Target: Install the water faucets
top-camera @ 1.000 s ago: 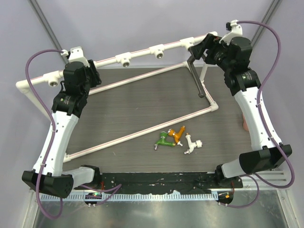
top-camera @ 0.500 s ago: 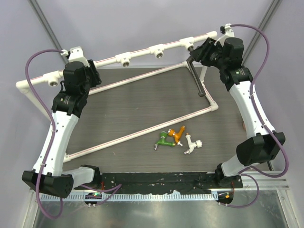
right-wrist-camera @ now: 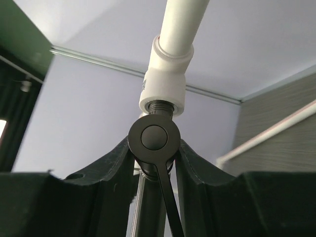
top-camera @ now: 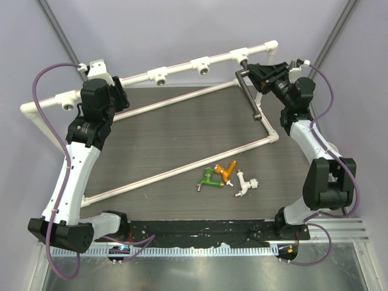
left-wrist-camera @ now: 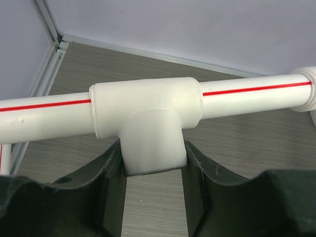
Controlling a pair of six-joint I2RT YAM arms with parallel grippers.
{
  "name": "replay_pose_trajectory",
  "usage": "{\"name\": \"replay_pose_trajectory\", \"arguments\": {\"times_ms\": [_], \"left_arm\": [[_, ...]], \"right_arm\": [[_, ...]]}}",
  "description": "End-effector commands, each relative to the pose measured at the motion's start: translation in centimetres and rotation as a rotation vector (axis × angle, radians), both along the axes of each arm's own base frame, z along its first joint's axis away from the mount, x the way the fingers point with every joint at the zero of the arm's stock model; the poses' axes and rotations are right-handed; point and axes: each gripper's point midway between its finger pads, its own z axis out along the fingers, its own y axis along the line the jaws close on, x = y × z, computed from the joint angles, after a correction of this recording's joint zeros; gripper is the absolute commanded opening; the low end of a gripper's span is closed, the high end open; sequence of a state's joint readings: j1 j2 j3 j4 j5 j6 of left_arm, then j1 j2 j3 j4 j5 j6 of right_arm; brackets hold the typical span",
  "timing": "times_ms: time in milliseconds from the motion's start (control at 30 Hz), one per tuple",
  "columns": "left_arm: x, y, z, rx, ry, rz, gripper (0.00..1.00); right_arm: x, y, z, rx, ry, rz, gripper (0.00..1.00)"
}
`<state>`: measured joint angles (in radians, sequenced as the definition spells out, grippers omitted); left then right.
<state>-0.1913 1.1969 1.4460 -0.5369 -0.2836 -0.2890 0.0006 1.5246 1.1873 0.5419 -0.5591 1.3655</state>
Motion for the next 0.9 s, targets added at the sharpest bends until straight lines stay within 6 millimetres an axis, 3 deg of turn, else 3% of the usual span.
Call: {"name": "replay_pose_trajectory", "arguments": {"times_ms": [0,233,333,433,533,800,867], "left_arm": [[-1.3,3.5,2.9,0.014,-0.085,0.143,0.00],[-1.2,3.5,2.8,0.017,-0.082,0.144,0.00],[-1.2,3.6,2.8,0.019,-0.082,0.147,0.00],[-1.2,3.6,2.9,0.019,-0.083,0.148,0.00],[-1.3,3.6,2.9,0.019,-0.085,0.148,0.00],[-1.3,3.6,3.0,0.020,-0.086,0.147,0.00],[-1.3,3.6,2.9,0.020,-0.085,0.147,0.00]], "right_arm": [[-1.3,-1.5,4.4,0.411,-0.061,0.094,0.01],[-0.8,-2.7,4.0,0.546,-0.062,0.083,0.02],[-0.9,-2.9,3.6,0.537,-0.072,0.067,0.23],[-1.1,-2.8,3.4,0.475,-0.089,0.049,0.59],[-1.5,-2.7,3.4,0.422,-0.095,0.036,0.82],[-2.6,-3.5,2.9,0.336,-0.104,0.002,0.92],[-2.3,-4.2,1.7,0.239,-0.075,-0.065,0.93]]}}
